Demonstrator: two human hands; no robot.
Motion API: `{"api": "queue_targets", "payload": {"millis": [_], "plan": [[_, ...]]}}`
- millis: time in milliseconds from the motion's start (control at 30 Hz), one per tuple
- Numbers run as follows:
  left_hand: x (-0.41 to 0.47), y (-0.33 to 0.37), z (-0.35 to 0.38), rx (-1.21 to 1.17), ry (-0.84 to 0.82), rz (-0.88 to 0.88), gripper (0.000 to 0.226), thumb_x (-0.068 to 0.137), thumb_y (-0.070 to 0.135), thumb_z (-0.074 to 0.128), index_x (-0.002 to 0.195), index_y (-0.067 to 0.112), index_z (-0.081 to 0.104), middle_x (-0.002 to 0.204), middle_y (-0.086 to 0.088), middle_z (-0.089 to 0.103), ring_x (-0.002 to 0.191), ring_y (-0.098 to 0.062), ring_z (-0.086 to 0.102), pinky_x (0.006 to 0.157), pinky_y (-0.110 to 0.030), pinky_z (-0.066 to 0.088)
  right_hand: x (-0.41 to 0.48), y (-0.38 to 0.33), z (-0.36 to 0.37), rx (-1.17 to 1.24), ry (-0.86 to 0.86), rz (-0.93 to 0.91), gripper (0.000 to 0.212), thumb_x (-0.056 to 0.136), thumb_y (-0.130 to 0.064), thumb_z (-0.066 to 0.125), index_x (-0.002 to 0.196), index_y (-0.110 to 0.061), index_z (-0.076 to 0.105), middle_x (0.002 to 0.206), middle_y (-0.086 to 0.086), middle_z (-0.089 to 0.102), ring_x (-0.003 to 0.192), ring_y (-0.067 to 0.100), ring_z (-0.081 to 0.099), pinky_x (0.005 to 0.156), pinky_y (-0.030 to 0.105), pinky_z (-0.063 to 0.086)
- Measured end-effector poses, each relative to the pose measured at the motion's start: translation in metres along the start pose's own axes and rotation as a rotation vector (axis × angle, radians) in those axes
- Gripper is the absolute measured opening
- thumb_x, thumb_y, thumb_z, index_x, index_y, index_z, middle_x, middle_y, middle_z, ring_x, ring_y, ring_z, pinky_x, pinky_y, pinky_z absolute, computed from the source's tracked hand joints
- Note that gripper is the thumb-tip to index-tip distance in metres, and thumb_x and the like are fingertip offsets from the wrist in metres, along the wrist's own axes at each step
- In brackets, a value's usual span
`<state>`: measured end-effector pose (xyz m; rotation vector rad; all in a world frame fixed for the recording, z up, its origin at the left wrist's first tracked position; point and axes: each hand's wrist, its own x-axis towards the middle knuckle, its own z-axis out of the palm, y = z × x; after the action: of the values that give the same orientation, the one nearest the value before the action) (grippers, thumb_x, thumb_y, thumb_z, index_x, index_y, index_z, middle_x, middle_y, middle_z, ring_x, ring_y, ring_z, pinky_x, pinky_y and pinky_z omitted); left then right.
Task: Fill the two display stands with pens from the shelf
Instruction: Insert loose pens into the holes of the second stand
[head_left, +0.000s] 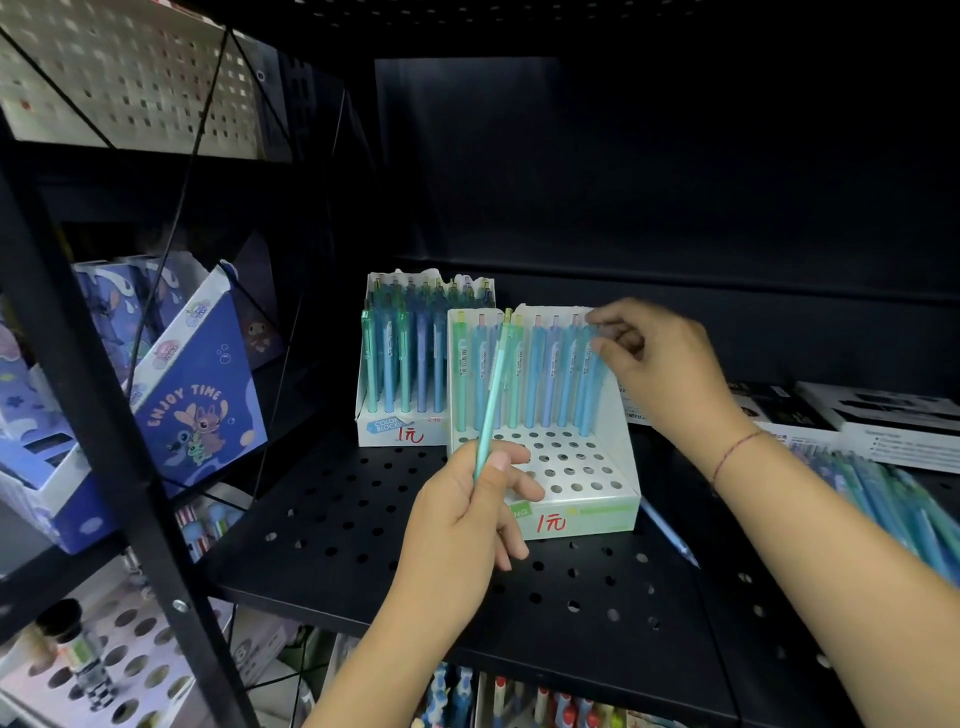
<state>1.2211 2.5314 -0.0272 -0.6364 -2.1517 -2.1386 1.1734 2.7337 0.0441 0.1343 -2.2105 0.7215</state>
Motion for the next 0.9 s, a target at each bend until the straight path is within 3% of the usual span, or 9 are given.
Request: {"api": "queue_targets", "payload": {"millis": [133,267,367,433,533,633,733,833,900], "plan": [[0.000,0.000,0.000,0.001,-0.005,0.001,0.026,0.101,0.026,0.038,0.103,0.022,0.063,0.084,0.001,0.070,0.052,-0.015,0.054,0.049,-0.021,0.044,0.001,-0.001,0.000,-0.037,0.028,0.015,0.016,0.090,-0.016,0.064,0.103,-0.017,0.072,0.093,-0.004,0.055,0.072,0.000,0.050,0.067,0.002,0.038],[0.000,0.000,0.000,0.029,-0.012,0.017,0.026,0.102,0.026,0.038,0.102,0.024,0.063,0.084,0.001,0.070,0.052,-0.015,0.055,0.050,-0.023,0.046,-0.006,-0.023,-0.003,0.170,0.042,0.026,0.018,0.090,-0.024,0.064,0.107,-0.024,0.069,0.096,-0.007,0.055,0.070,0.005,0.052,0.070,0.011,0.044],[-0.001,0.001,0.001,0.048,-0.019,0.032,0.025,0.101,0.026,0.038,0.102,0.024,0.063,0.084,0.001,0.069,0.052,-0.014,0.055,0.049,-0.024,0.046,-0.015,-0.054,-0.004,0.644,-0.246,0.125,0.023,0.092,-0.023,0.059,0.115,-0.021,0.064,0.089,-0.003,0.069,0.063,0.007,0.058,0.057,0.022,0.048],[-0.001,0.002,0.002,0.070,-0.029,0.035,0.024,0.101,0.026,0.038,0.102,0.026,0.063,0.083,0.003,0.069,0.052,-0.013,0.054,0.049,-0.024,0.046,-0.020,-0.064,-0.001,0.791,-0.408,0.136,0.027,0.093,-0.017,0.056,0.120,-0.014,0.060,0.087,0.004,0.072,0.061,0.011,0.058,0.053,0.022,0.046],[-0.001,0.002,0.003,0.175,-0.008,0.077,0.018,0.098,0.031,0.044,0.107,0.033,0.060,0.084,0.008,0.068,0.054,-0.010,0.056,0.054,-0.024,0.049,-0.021,-0.064,0.001,0.840,-0.390,0.105,0.024,0.094,-0.009,0.054,0.117,-0.010,0.061,0.084,0.009,0.072,0.058,0.011,0.055,0.053,0.021,0.046],[-0.002,0.003,-0.005,0.361,0.166,0.164,0.026,0.090,0.043,0.054,0.115,0.037,0.053,0.081,0.009,0.060,0.068,-0.006,0.057,0.064,-0.023,0.049,-0.011,-0.055,-0.011,0.821,-0.135,0.130,0.026,0.094,-0.005,0.053,0.118,-0.015,0.056,0.081,0.008,0.072,0.058,0.011,0.057,0.054,0.021,0.049],[0.003,0.000,-0.015,0.484,0.320,0.162,0.042,0.084,0.048,0.058,0.122,0.041,0.041,0.091,0.014,0.044,0.081,-0.002,0.046,0.068,-0.020,0.039,-0.003,-0.035,-0.021,0.553,0.100,0.083,0.028,0.095,-0.009,0.054,0.119,-0.022,0.048,0.081,0.004,0.071,0.063,0.012,0.061,0.064,0.028,0.054],[0.012,-0.008,-0.021,0.470,0.236,0.005,0.066,0.084,0.046,0.063,0.139,0.041,0.029,0.114,0.013,0.039,0.096,-0.007,0.045,0.077,-0.024,0.039,-0.003,-0.021,-0.015,0.274,0.140,0.038,0.026,0.093,-0.016,0.058,0.116,-0.025,0.049,0.081,-0.001,0.067,0.071,0.016,0.063,0.074,0.041,0.055],[0.014,-0.011,-0.020,0.439,0.143,-0.058,0.071,0.087,0.042,0.063,0.144,0.045,0.021,0.126,0.008,0.038,0.095,-0.014,0.047,0.075,-0.025,0.040,-0.004,-0.017,-0.008,0.199,0.099,0.010,0.027,0.093,-0.016,0.059,0.117,-0.023,0.050,0.078,-0.001,0.064,0.072,0.016,0.062,0.071,0.037,0.053]]}}
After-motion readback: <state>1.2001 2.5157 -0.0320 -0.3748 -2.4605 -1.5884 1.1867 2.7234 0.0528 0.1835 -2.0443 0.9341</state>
